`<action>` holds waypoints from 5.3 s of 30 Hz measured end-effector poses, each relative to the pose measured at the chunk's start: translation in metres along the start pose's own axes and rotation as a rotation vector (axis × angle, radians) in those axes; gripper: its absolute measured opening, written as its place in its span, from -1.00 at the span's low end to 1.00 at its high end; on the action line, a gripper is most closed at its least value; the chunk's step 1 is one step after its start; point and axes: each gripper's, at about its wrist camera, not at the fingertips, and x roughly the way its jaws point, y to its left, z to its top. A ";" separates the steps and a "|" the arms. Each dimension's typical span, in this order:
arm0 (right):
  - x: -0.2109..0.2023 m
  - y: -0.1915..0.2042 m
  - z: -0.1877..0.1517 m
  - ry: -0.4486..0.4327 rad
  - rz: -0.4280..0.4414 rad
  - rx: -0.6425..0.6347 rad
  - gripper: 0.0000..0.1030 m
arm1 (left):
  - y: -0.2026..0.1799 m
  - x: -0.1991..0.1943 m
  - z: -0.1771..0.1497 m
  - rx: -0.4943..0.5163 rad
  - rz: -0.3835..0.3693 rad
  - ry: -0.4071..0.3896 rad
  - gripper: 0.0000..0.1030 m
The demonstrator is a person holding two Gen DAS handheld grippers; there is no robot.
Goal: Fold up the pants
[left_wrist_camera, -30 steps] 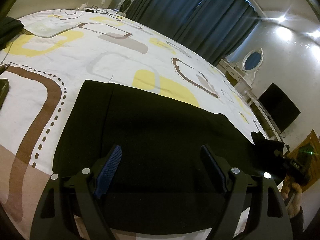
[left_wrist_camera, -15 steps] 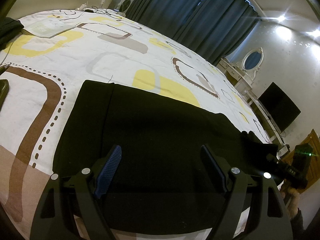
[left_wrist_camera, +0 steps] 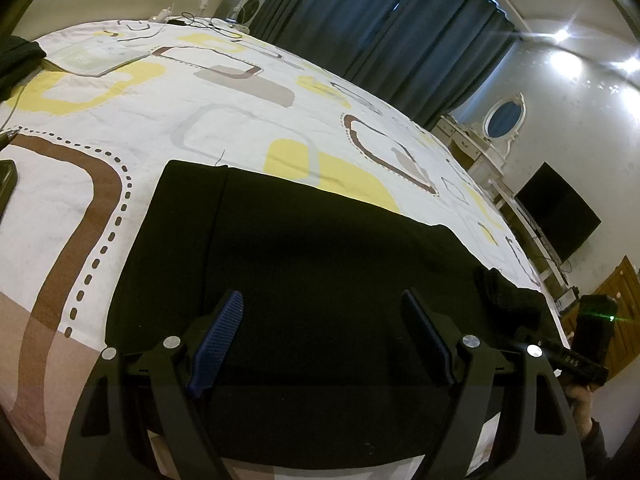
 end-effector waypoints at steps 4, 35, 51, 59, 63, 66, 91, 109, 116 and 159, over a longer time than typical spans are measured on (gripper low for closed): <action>0.001 0.003 -0.004 0.008 0.017 0.004 -0.46 | 0.000 0.000 0.000 0.004 0.001 0.000 0.55; -0.009 0.044 -0.026 0.041 0.027 -0.078 0.26 | 0.001 0.002 -0.001 0.029 -0.002 0.013 0.55; -0.011 0.043 -0.023 0.040 0.078 -0.058 0.51 | 0.016 -0.020 0.006 -0.039 -0.010 -0.011 0.55; -0.025 0.042 -0.016 -0.010 0.090 -0.041 0.51 | 0.057 -0.039 0.022 -0.125 -0.050 -0.012 0.55; -0.028 0.043 -0.014 -0.016 0.107 -0.030 0.51 | 0.075 -0.034 0.028 -0.148 -0.055 0.029 0.55; -0.028 0.044 -0.013 -0.017 0.115 -0.024 0.51 | 0.083 -0.027 0.028 -0.158 -0.072 0.070 0.55; -0.025 0.042 -0.017 0.003 0.159 0.039 0.51 | 0.098 0.005 0.031 -0.189 -0.192 0.183 -0.55; -0.034 0.023 -0.016 -0.028 0.130 0.080 0.51 | 0.000 -0.023 0.062 -0.017 -0.181 0.074 -0.72; -0.047 0.012 -0.017 -0.063 0.121 0.101 0.52 | -0.071 -0.014 0.067 0.084 -0.278 0.086 -0.71; 0.037 -0.002 0.053 0.031 0.386 0.376 0.65 | -0.202 0.088 -0.021 0.426 -0.164 0.218 -0.61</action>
